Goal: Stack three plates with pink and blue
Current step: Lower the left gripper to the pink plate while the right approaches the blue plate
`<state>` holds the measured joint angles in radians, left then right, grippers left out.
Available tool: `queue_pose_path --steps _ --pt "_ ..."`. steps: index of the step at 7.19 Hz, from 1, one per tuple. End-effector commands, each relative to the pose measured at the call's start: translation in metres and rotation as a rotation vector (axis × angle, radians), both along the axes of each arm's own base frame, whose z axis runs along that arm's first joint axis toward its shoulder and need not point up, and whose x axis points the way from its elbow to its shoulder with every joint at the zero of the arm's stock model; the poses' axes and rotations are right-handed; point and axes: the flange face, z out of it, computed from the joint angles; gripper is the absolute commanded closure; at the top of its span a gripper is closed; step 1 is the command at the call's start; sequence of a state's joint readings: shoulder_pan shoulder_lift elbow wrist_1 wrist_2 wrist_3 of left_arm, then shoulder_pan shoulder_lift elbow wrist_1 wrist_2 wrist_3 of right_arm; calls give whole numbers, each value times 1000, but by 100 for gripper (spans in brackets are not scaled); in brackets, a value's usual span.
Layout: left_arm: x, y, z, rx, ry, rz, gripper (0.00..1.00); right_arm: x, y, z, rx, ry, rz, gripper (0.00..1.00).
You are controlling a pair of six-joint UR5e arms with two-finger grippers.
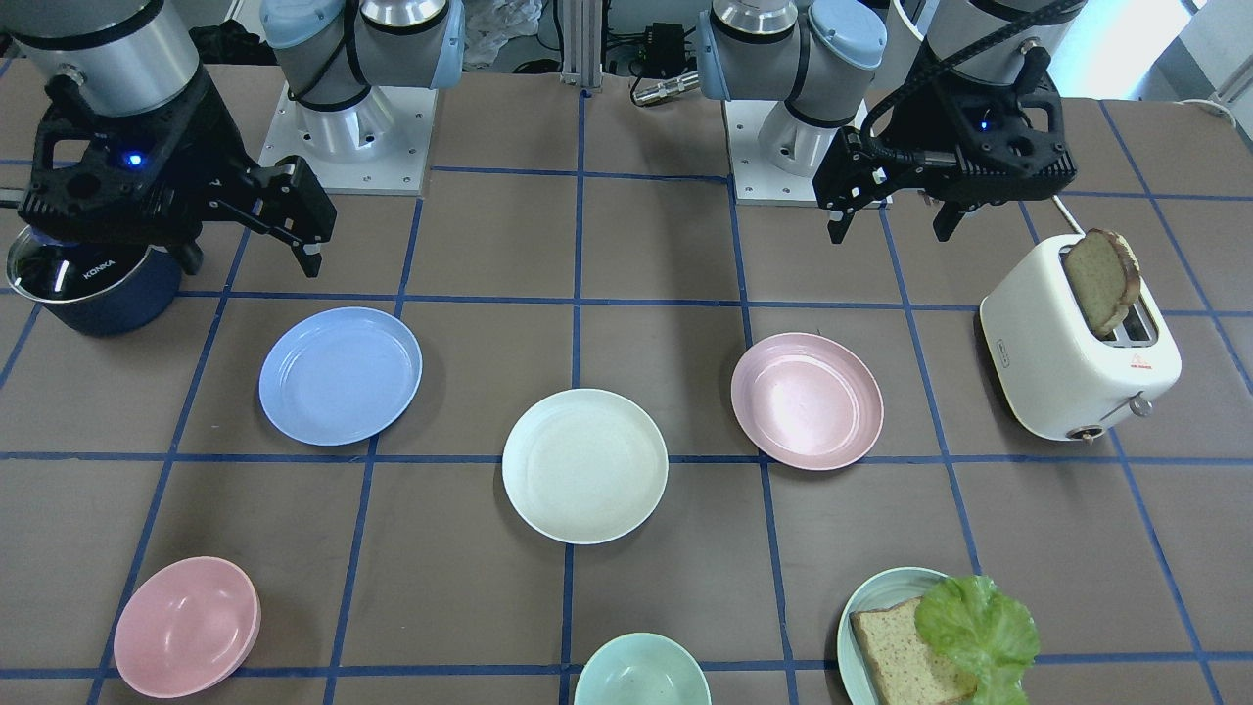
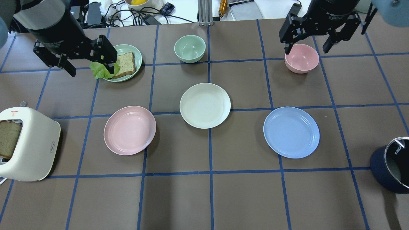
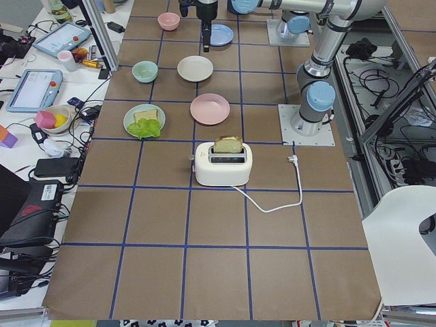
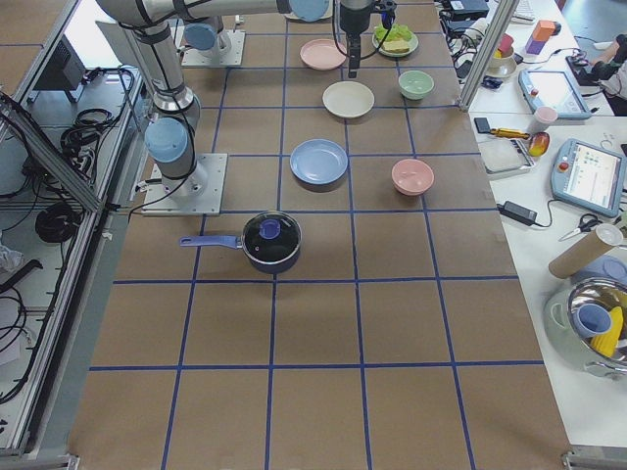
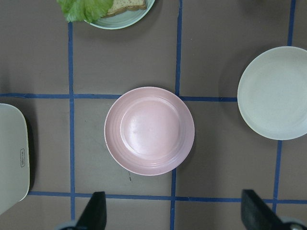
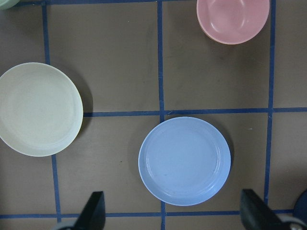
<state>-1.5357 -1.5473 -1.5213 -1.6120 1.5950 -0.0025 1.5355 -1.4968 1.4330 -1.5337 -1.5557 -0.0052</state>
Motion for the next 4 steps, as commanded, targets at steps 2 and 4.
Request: queue_pose_path --steps 2,4 --pt "12 0 -44 52 10 -107 0 -48 -23 -29 55 -5 -85 0" --pt "28 1 -103 20 16 -104 0 -82 -17 -75 136 -13 -58 0"
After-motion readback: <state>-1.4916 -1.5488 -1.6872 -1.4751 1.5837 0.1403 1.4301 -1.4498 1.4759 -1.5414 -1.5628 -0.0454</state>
